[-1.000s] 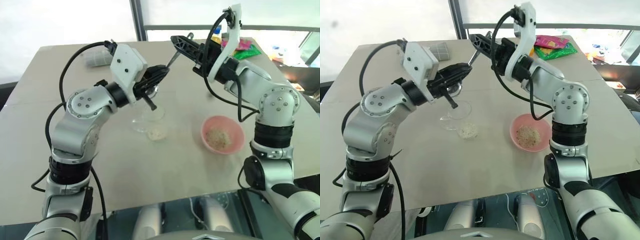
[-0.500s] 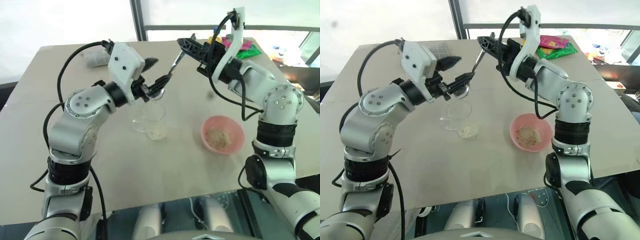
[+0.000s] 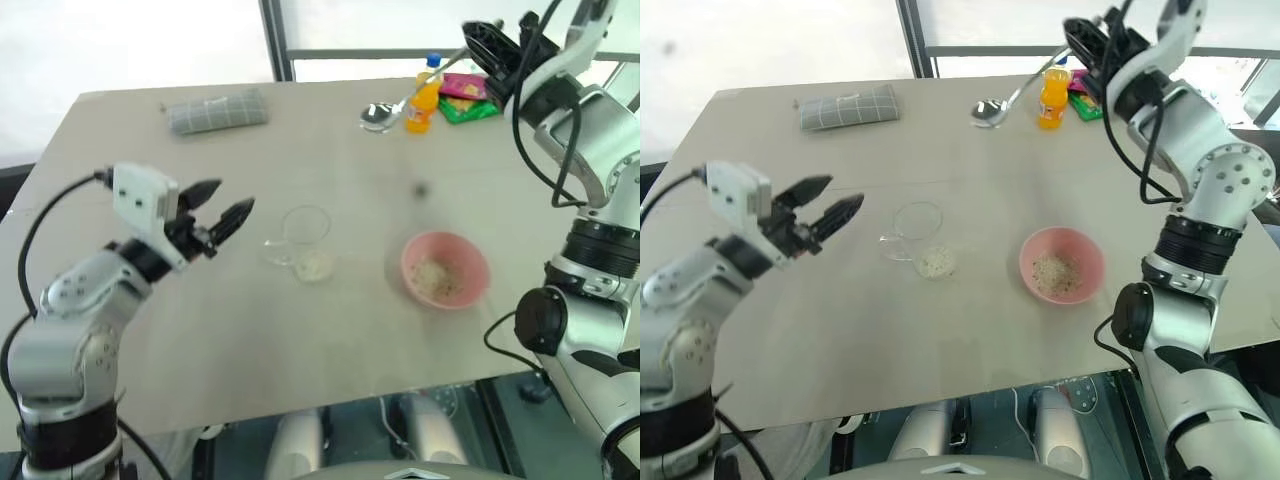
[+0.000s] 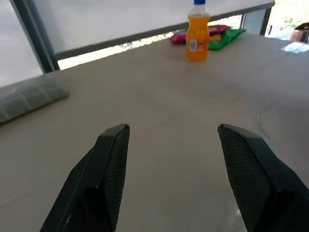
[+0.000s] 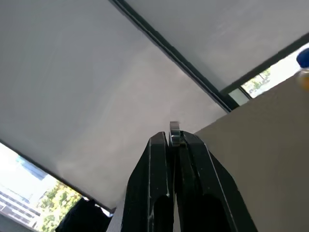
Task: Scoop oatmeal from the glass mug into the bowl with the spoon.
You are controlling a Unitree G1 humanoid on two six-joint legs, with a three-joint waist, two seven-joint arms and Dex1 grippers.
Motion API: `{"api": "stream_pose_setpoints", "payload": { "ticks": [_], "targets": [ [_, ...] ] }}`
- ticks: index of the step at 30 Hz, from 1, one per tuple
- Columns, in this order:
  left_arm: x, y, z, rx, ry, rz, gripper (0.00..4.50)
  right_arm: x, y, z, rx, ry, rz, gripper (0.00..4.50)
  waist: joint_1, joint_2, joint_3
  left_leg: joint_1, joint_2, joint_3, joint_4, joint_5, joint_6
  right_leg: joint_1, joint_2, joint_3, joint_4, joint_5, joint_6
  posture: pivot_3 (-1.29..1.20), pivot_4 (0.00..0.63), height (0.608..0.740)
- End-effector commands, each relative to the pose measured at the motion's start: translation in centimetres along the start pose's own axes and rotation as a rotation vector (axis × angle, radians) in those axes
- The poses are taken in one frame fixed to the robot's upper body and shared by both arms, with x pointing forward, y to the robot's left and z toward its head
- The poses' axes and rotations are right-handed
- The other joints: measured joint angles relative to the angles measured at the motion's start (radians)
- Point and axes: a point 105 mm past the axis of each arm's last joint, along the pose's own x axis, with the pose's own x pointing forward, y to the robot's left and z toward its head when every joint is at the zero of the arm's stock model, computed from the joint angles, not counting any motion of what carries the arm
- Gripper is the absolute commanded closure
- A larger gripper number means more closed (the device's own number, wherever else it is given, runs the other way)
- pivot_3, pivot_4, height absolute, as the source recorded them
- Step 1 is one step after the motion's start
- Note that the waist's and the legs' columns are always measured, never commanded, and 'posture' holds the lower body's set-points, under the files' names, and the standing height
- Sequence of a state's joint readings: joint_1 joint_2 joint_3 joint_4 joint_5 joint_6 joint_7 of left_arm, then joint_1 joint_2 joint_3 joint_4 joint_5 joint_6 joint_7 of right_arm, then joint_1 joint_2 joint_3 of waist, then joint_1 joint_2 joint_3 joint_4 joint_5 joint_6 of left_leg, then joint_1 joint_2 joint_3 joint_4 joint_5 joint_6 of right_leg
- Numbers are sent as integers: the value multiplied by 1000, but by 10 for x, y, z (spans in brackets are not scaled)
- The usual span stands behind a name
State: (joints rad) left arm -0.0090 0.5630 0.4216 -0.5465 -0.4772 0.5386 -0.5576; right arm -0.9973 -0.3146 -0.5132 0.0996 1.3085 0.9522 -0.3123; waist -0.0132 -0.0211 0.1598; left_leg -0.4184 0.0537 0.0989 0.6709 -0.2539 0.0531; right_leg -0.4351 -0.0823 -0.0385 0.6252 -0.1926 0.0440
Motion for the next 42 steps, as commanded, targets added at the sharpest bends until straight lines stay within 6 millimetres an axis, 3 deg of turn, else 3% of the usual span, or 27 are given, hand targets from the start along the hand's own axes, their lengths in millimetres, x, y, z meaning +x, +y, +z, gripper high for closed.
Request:
{"api": "stream_pose_setpoints", "payload": {
  "ticks": [1, 4, 10, 21, 34, 42],
  "targets": [
    [-15, 3, 0, 85, -48, 101, 1505, -15, -19, 17, 34, -67, -65, 4500, 0, 0, 0, 0, 0, 0, 0, 0, 1, 0, 0, 0, 0, 0, 0, 0, 150, 740],
    [-29, -7, -25, 91, 19, 75, 1505, -25, -39, 17, 29, -70, -141, 4500, -1, 1, 0, 0, 1, 0, 0, -2, 3, -1, 0, 0, 1, 0, 0, 0, 150, 740],
    [-32, -21, -44, 122, 49, 22, 1505, -30, -46, 16, 34, -74, -163, 4500, -3, 4, 0, 0, 2, 0, 0, -2, 4, -2, 2, 0, 2, -1, -3, 0, 150, 740],
    [2, -39, -58, 104, -17, -1, 1505, -36, -36, 14, 12, -45, -128, 4500, 1, 5, 0, 0, 2, 1, 0, -2, 4, -3, 2, 1, 2, 0, -1, 0, 150, 740],
    [47, -27, -60, 56, -80, 1, 1505, -40, -42, 14, 17, -59, -167, 4500, -1, 5, 0, 0, 2, 1, 0, -2, 4, -3, 2, 1, 2, 1, -1, 0, 150, 740],
    [58, -30, -60, 47, -79, -15, 1505, -41, -45, 11, 16, -55, -179, 4500, -1, 5, 0, -1, 2, 1, 0, -2, 4, -3, 2, 1, 2, 1, 0, 0, 150, 740]
  ]
}}
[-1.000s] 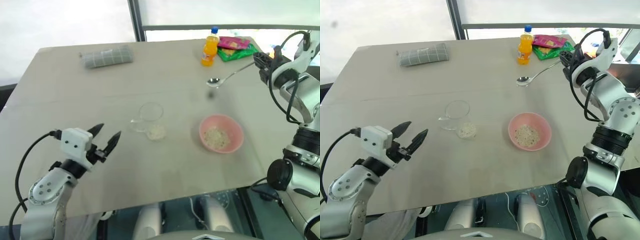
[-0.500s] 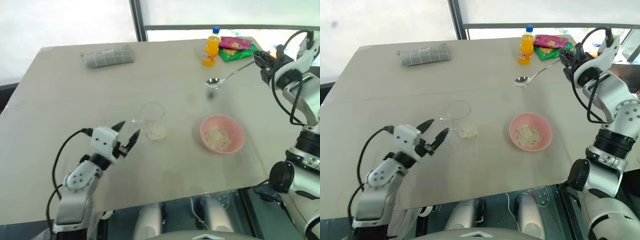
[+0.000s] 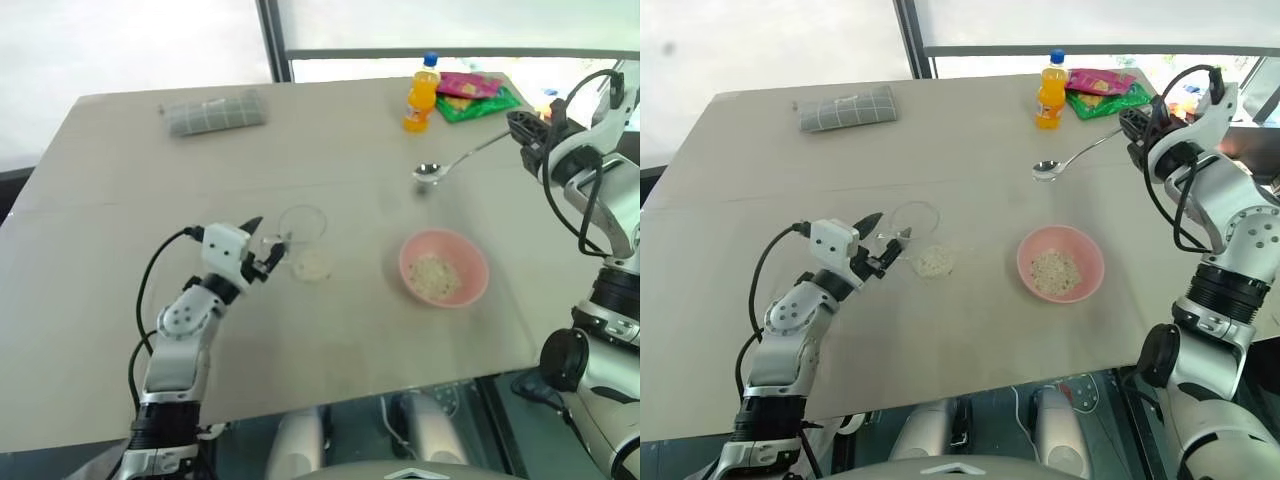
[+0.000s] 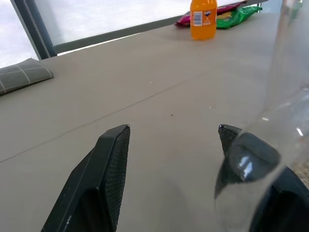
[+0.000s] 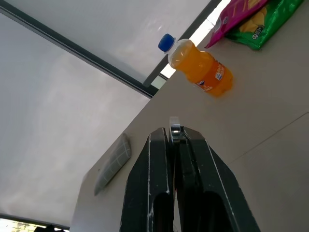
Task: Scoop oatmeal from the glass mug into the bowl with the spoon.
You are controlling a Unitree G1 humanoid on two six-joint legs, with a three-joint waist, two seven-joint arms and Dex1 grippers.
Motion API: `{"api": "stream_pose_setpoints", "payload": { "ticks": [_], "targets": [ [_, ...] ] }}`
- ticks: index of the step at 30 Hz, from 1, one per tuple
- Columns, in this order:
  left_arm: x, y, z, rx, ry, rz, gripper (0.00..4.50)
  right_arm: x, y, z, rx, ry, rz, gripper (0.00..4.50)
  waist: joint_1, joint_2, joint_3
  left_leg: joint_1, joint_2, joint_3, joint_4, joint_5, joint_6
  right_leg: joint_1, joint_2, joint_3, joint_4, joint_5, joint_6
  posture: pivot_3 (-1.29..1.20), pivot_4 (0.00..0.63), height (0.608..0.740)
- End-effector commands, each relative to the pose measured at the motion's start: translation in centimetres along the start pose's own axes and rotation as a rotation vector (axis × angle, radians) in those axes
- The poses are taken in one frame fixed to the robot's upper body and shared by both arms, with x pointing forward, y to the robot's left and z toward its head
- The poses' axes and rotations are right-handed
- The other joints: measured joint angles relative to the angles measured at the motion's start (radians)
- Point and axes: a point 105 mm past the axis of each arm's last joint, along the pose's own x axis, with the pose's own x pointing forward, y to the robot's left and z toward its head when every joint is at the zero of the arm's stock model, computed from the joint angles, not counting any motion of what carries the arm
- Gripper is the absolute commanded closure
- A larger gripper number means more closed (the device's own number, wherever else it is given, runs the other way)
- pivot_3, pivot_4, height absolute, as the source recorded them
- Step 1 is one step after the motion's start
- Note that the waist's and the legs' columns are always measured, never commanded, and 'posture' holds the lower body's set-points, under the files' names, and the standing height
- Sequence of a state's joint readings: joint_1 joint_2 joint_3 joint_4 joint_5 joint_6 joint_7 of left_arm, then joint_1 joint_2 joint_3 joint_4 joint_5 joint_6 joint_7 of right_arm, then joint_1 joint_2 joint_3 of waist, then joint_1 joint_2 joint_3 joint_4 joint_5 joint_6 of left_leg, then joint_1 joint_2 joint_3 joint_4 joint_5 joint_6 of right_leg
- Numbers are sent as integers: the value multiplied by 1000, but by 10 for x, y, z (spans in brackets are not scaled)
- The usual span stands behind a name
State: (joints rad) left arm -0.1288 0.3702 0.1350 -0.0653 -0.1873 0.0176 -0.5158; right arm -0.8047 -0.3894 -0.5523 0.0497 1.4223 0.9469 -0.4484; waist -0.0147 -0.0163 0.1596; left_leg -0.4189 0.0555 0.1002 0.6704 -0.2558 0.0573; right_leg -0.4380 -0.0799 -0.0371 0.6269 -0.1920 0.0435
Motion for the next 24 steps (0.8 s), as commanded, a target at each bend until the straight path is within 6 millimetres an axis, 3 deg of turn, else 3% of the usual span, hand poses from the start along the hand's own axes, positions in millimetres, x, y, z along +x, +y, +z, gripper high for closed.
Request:
{"api": "stream_pose_setpoints", "payload": {
  "ticks": [1, 8, 18, 24],
  "targets": [
    [4, -6, 5, 4, -28, -25, 1505, -7, 14, 12, -27, -50, 43, 4500, 0, 0, 0, 0, 0, 0, 0, 0, 0, 0, 0, 0, 0, 0, 0, 0, 150, 740],
    [4, -12, 7, 8, -33, -49, 4466, -7, 13, 10, -26, -49, 42, 4500, 0, 1, -1, 1, 0, 0, 0, 0, 0, 0, 0, 0, 0, 0, 0, 0, 150, 740],
    [7, -12, 6, -30, 4, -5, 4466, -4, 24, 5, -27, -37, 71, 4500, 2, 5, -3, 2, 0, 0, 0, 0, 0, 1, 0, 1, 1, 0, 0, 0, 150, 740],
    [20, -21, 16, -66, -10, -55, 4466, 0, 43, 2, -28, -24, 127, 4500, 2, 5, -3, 1, 0, 0, 1, 0, 0, 1, 0, 1, 1, 0, 0, 0, 150, 740]
  ]
}}
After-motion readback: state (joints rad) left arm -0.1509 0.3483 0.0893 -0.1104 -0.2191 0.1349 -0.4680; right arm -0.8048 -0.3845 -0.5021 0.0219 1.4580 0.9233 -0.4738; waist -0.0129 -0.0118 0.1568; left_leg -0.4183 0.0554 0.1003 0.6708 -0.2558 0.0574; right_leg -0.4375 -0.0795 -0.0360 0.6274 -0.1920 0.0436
